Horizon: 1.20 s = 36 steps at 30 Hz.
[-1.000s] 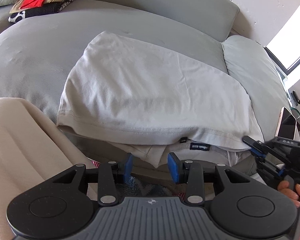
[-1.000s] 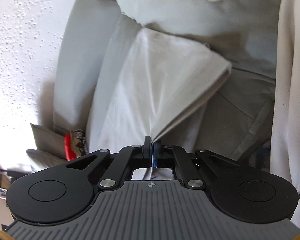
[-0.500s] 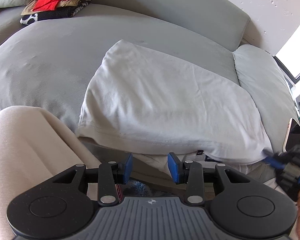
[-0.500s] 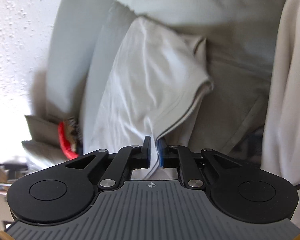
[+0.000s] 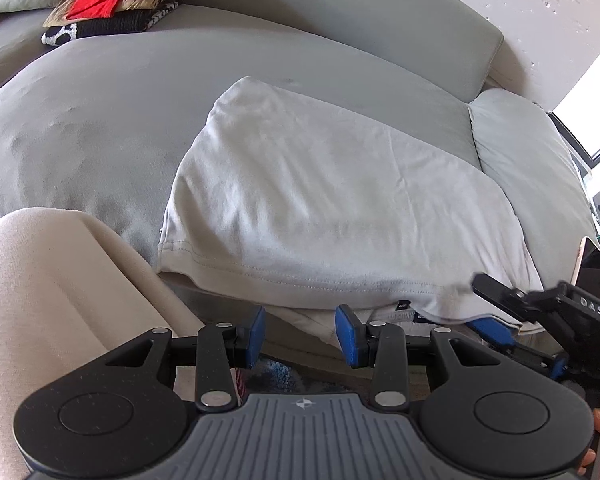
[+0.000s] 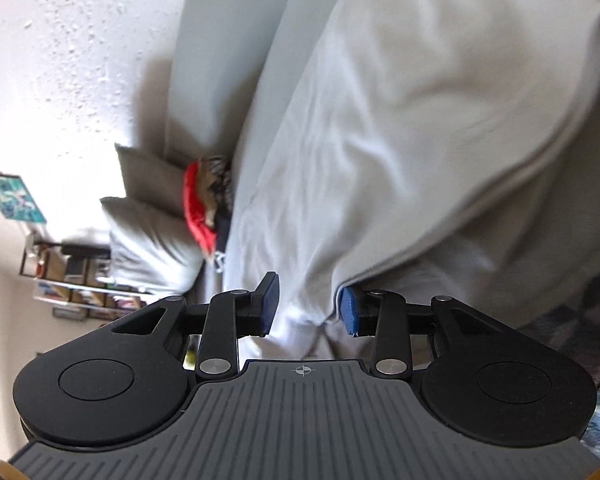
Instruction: Fold clothes
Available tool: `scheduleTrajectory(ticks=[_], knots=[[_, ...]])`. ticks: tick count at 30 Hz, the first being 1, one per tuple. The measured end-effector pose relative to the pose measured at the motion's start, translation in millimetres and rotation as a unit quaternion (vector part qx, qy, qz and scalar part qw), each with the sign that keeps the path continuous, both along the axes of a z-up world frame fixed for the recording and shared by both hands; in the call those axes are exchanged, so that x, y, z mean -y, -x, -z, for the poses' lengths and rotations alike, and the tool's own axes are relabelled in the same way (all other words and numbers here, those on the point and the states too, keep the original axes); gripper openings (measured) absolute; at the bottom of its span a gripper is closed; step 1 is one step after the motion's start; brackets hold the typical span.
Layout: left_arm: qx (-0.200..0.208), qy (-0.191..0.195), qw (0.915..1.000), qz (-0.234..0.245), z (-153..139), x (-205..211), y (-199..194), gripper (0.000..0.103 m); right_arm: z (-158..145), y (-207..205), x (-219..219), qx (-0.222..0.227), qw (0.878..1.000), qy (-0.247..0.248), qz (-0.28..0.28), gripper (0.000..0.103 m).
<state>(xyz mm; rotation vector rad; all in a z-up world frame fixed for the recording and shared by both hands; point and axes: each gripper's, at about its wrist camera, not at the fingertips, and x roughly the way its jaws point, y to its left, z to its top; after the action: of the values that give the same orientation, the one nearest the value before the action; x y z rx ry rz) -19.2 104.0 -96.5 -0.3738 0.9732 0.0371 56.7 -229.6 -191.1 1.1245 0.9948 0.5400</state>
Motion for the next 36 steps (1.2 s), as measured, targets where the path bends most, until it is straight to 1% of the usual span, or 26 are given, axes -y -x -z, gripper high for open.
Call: scheduleTrajectory(ticks=[5, 6, 8, 9, 11, 13, 14, 16, 17, 19, 20, 21, 22, 23, 24, 25, 27, 28, 29, 30, 31, 32, 33, 34, 36], knots=[[-0.001, 0.001, 1.0, -0.003, 0, -1, 0, 0.036, 3, -11, -22, -0.009, 0.999, -0.03, -0.023, 0.039], [-0.001, 0.001, 1.0, -0.003, 0, -1, 0, 0.036, 3, -13, -27, -0.012, 0.999, -0.039, -0.025, 0.039], [-0.001, 0.002, 1.0, -0.004, 0, -2, 0, 0.037, 7, -15, -31, -0.023, 0.996, -0.074, -0.032, 0.039], [-0.001, 0.002, 1.0, -0.004, 0, -2, 0, 0.036, 9, -16, -33, -0.03, 0.996, -0.081, -0.037, 0.039], [-0.002, 0.001, 1.0, -0.005, 0, -2, 0, 0.036, 10, -16, -36, -0.047, 0.995, -0.073, -0.047, 0.039], [-0.002, 0.001, 1.0, -0.006, 0, -3, 0, 0.037, 13, -13, -37, -0.083, 0.992, -0.06, -0.077, 0.039], [-0.001, 0.0, 1.0, -0.007, -1, -3, 1, 0.037, 12, -8, -36, -0.105, 0.989, -0.038, -0.097, 0.039], [-0.001, -0.004, 1.0, -0.008, -4, -5, 2, 0.037, 3, 3, -30, -0.12, 0.984, 0.026, -0.126, 0.039], [-0.002, -0.007, 1.0, -0.007, -6, -6, 2, 0.037, -4, 8, -26, -0.119, 0.982, 0.057, -0.132, 0.039], [-0.002, -0.016, 0.9999, -0.003, -9, -8, 1, 0.037, -31, 16, -11, -0.064, 0.986, 0.116, -0.097, 0.039], [-0.003, -0.021, 0.9998, 0.0, -10, -9, 0, 0.037, -44, 19, -3, -0.037, 0.986, 0.145, -0.08, 0.032], [-0.002, -0.026, 0.9997, 0.003, -11, -7, -1, 0.037, -57, 23, 5, -0.009, 0.983, 0.174, -0.062, 0.027], [-0.001, -0.03, 0.9995, 0.009, -11, -5, -3, 0.037, -71, 26, 12, 0.02, 0.977, 0.208, -0.04, 0.022], [0.001, -0.034, 0.9993, 0.017, -11, -2, -6, 0.037, -83, 25, 17, 0.051, 0.964, 0.261, -0.009, 0.022], [0.004, -0.039, 0.9989, 0.027, -12, 3, -11, 0.036, -89, 22, 19, 0.075, 0.947, 0.313, 0.014, 0.022], [0.011, -0.046, 0.9981, 0.04, -13, 10, -16, 0.036, -91, 17, 19, 0.088, 0.928, 0.361, 0.03, 0.022], [0.034, -0.069, 0.9944, 0.072, -14, 29, -27, 0.035, -88, 9, 22, 0.099, 0.895, 0.43, 0.061, 0.022], [0.045, -0.08, 0.9918, 0.088, -14, 39, -33, 0.035, -86, 7, 27, 0.092, 0.885, 0.449, 0.078, 0.022], [0.052, -0.092, 0.9897, 0.097, -12, 47, -38, 0.035, -85, 6, 35, 0.082, 0.879, 0.459, 0.098, 0.022], [0.058, -0.103, 0.9873, 0.106, -10, 56, -43, 0.035, -84, 8, 51, 0.063, 0.888, 0.438, 0.122, 0.022], [0.059, -0.111, 0.986, 0.109, -8, 60, -45, 0.035, -81, 9, 65, 0.04, 0.904, 0.402, 0.137, 0.024], [0.059, -0.119, 0.9848, 0.112, -6, 65, -48, 0.035, -78, 11, 78, 0.017, 0.918, 0.367, 0.149, 0.033], [0.059, -0.12, 0.9849, 0.11, -5, 66, -48, 0.035, -72, 12, 87, -0.01, 0.929, 0.337, 0.152, 0.038], [0.058, -0.116, 0.9857, 0.108, -5, 65, -47, 0.035, -65, 14, 97, -0.035, 0.938, 0.309, 0.155, 0.04], [0.054, -0.106, 0.9877, 0.101, -4, 63, -46, 0.035, -52, 17, 107, -0.072, 0.946, 0.271, 0.161, 0.041]])
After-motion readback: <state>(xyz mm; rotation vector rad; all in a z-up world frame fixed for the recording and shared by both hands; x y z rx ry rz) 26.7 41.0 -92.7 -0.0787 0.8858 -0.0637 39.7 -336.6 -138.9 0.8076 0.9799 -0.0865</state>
